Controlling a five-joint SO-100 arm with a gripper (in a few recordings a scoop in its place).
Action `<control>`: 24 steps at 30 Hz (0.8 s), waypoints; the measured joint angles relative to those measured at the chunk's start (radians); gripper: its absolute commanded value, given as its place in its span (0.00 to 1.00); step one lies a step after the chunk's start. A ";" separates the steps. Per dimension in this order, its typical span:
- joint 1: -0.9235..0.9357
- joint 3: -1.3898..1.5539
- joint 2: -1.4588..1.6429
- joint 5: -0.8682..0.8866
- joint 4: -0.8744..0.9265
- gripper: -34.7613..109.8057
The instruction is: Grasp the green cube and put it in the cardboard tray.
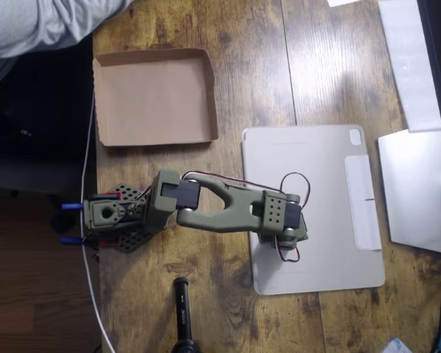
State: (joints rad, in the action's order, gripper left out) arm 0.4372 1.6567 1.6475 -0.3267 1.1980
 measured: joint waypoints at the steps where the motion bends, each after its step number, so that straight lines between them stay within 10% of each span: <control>1: 0.000 0.000 0.000 0.000 0.000 0.31; 24: -0.126 -0.023 0.028 0.075 0.117 0.31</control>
State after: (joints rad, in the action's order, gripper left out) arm 0.3114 1.6337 1.6751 -0.2516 1.3146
